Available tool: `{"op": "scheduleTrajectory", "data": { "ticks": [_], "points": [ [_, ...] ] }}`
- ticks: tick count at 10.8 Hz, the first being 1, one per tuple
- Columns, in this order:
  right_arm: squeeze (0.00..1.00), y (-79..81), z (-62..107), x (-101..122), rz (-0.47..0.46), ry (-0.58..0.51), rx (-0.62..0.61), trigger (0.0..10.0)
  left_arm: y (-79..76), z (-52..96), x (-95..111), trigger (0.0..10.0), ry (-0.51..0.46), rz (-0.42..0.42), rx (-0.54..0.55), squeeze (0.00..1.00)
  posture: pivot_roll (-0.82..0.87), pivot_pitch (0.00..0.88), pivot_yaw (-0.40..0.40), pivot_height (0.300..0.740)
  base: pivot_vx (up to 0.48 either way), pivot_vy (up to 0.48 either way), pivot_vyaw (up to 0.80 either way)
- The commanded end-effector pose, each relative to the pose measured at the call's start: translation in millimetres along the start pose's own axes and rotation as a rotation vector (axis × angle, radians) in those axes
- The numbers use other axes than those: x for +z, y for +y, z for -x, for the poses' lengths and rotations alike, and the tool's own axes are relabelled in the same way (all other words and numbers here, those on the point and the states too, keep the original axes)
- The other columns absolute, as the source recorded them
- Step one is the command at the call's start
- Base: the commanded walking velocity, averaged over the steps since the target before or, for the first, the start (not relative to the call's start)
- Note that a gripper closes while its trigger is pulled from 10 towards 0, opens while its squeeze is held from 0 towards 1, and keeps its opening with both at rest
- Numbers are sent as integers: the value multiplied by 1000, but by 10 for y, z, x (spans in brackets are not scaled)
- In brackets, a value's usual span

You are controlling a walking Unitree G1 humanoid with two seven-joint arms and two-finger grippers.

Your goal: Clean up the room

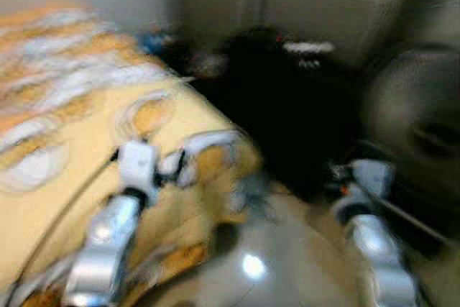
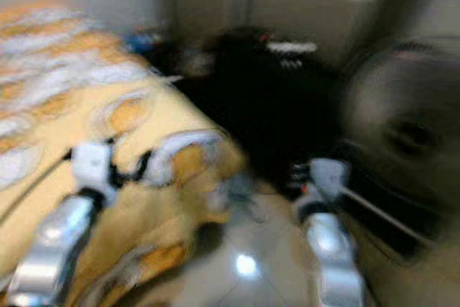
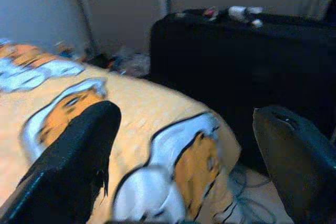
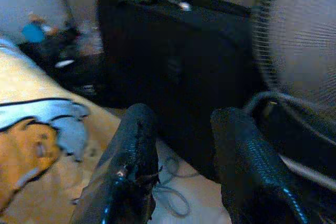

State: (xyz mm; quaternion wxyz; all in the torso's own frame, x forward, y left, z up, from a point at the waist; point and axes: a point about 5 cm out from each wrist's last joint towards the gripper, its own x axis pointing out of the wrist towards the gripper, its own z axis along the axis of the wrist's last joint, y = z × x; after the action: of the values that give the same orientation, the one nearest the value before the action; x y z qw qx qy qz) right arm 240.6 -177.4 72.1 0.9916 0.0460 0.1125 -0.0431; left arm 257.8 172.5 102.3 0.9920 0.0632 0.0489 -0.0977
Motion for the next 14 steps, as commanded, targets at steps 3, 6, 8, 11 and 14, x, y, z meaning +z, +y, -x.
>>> {"op": "scheduleTrajectory", "data": {
  "ticks": [3,6,8,11,14],
  "points": [
    [0,-86,9,-17,-4,12,-11,10000,-25,-47,39,10000,-24,-7,-2,0,29,0,7,740,245,0,-763],
    [0,-32,30,-223,23,86,25,10000,92,-40,-42,10000,11,-41,-9,0,18,0,43,740,245,0,-763],
    [0,-90,98,-300,4,92,-26,10000,39,-138,-98,10000,25,-45,-58,0,-27,0,97,740,246,0,-763],
    [0,-212,41,-356,30,102,-100,10000,-102,-267,-183,10000,32,-16,-86,0,-93,0,90,740,244,0,-758],
    [0,-311,87,-404,99,125,-32,10000,-189,-176,-337,10000,52,27,-44,0,-97,0,56,740,246,0,0]
  ]
}}
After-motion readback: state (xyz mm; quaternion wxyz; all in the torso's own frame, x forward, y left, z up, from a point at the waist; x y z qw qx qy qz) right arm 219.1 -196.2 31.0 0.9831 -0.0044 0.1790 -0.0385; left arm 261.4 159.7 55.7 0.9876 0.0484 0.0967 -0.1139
